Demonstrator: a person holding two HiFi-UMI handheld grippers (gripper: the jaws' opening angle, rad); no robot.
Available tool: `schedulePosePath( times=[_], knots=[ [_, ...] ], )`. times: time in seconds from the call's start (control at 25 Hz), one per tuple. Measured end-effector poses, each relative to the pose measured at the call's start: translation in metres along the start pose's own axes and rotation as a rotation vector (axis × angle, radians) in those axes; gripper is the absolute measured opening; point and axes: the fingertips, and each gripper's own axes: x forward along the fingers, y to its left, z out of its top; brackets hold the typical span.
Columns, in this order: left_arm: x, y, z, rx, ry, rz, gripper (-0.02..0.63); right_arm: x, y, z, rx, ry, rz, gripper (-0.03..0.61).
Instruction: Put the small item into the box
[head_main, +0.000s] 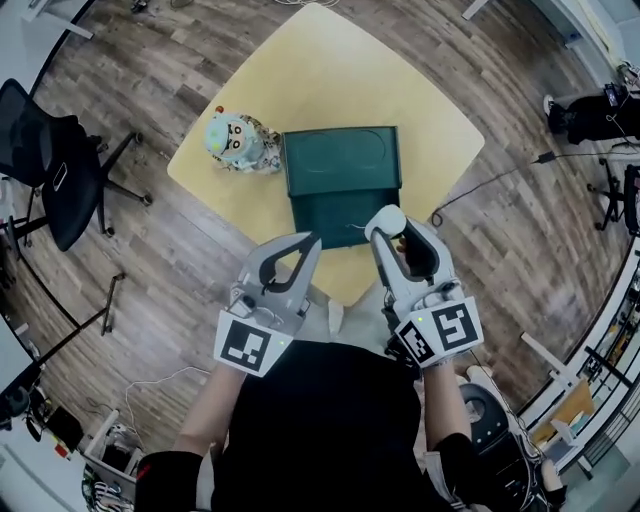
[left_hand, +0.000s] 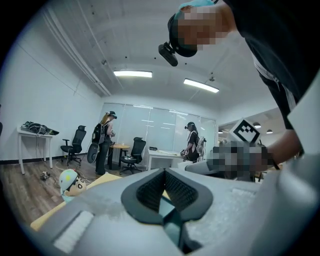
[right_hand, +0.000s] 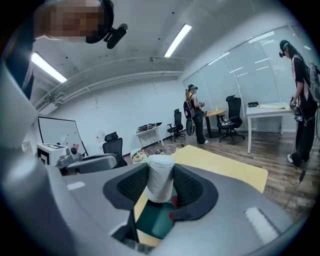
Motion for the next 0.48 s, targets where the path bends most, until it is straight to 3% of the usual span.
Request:
schedulePosePath(
  times=[0.48],
  knots=[
    [0.015,0.019,-0.023,-0.026,0.034,-0.002,0.002,0.044,-0.014,-0.066,0.029,0.194,-0.021,0.166]
  ],
)
